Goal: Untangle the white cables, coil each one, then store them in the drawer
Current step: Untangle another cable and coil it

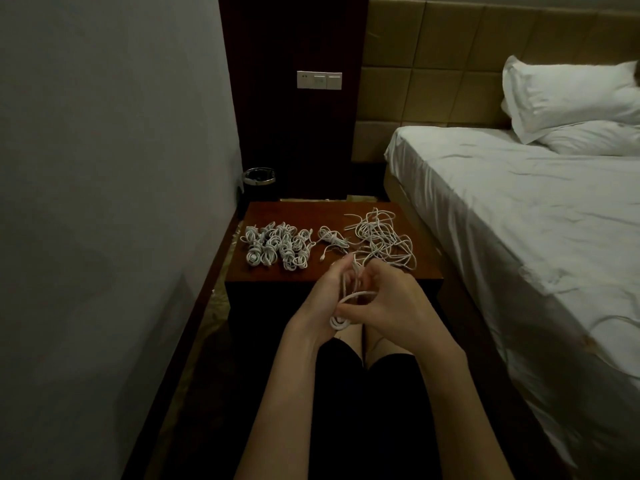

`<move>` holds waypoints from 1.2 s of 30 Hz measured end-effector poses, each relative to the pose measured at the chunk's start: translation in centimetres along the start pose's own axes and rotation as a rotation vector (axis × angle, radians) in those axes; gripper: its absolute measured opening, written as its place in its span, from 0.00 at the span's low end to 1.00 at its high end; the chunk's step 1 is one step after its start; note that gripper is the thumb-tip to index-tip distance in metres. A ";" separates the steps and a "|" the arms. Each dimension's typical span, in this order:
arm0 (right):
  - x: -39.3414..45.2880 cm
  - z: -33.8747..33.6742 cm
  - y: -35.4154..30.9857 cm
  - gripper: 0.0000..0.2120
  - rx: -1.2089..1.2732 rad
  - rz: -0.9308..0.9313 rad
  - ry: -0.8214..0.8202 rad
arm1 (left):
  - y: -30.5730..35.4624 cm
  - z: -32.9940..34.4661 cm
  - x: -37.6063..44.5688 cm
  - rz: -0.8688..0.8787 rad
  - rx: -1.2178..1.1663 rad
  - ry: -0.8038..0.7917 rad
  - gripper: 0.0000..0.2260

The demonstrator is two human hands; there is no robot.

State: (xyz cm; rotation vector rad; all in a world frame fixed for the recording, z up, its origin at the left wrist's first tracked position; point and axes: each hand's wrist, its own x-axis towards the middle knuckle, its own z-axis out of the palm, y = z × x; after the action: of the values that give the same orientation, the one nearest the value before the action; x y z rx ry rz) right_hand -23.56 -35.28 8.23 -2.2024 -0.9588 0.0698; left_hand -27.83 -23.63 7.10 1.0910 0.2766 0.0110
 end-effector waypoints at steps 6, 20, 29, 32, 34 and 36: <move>0.2 -0.4 0.2 0.16 0.193 0.023 -0.143 | -0.2 -0.5 -0.1 -0.112 0.203 -0.030 0.24; 0.3 0.0 1.0 0.04 0.465 -0.083 0.240 | -1.1 -0.2 -0.4 -0.098 -0.060 -0.326 0.19; 0.0 -2.1 1.8 0.05 0.532 0.012 0.168 | -1.0 -0.3 -0.1 -0.009 -0.072 -0.357 0.20; 0.3 -1.6 1.7 0.07 0.412 0.064 0.213 | -1.4 -0.4 0.4 0.095 -0.008 -0.222 0.17; 0.3 -1.4 1.7 0.06 0.358 0.064 0.266 | -1.7 -0.5 0.7 0.115 0.018 -0.187 0.16; 0.3 -1.2 1.7 0.03 0.331 0.065 0.300 | -1.9 -0.3 0.7 0.104 -0.008 -0.225 0.18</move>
State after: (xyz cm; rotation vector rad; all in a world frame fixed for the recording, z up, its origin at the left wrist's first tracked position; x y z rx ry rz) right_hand -21.91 -36.58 8.06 -1.8728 -0.6565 -0.0665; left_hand -27.45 -24.15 5.17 1.0873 0.0175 -0.0181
